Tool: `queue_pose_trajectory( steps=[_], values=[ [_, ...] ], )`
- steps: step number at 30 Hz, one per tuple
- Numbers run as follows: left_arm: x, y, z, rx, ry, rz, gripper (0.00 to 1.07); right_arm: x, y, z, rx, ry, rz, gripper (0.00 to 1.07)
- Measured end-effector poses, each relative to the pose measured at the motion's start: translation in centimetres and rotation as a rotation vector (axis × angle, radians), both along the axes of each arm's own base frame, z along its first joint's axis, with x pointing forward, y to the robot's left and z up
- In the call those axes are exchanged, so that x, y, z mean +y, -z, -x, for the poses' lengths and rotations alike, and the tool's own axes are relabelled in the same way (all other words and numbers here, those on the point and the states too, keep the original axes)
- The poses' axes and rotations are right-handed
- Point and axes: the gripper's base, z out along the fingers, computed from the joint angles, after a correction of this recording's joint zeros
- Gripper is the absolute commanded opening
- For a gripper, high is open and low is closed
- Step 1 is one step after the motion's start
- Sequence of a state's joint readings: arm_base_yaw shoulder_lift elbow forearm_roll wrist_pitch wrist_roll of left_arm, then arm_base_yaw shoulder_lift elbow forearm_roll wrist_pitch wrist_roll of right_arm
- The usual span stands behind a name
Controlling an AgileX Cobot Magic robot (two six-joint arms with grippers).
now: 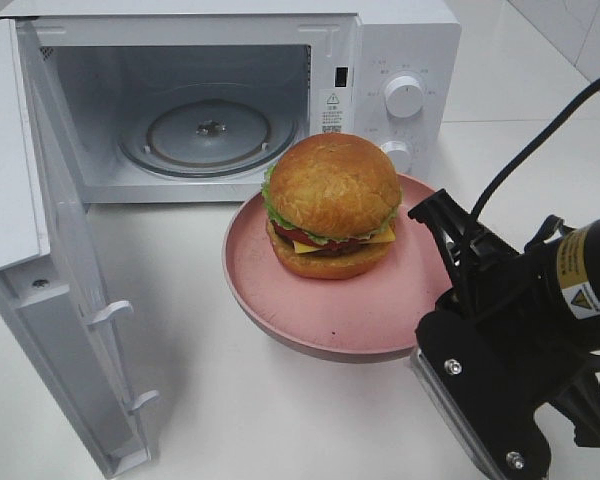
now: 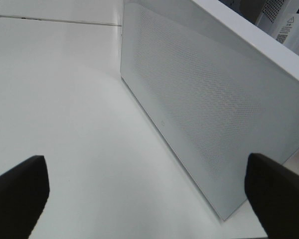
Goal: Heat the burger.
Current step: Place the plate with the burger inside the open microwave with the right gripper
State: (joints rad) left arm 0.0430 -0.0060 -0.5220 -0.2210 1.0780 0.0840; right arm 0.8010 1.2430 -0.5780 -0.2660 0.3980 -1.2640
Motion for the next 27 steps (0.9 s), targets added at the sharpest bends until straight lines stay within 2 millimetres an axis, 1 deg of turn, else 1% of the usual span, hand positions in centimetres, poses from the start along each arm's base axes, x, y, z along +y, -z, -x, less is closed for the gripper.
queue_pose_trajectory(
  steps=[9,16,22,27],
  values=[
    [0.0,0.0,0.0,0.000,0.000,0.000,1.00,-1.0,0.0,-0.9,0.018,0.005,-0.008,0.00],
    [0.0,0.0,0.0,0.000,0.000,0.000,1.00,-1.0,0.1,-0.9,0.033,0.002,-0.020,0.00],
    [0.0,0.0,0.0,0.000,0.000,0.000,1.00,-1.2,0.1,-1.1,0.002,-0.021,0.016,0.00],
    [0.0,0.0,0.0,0.000,0.000,0.000,1.00,-1.1,0.0,-1.2,-0.017,-0.029,0.012,0.00]
  ],
)
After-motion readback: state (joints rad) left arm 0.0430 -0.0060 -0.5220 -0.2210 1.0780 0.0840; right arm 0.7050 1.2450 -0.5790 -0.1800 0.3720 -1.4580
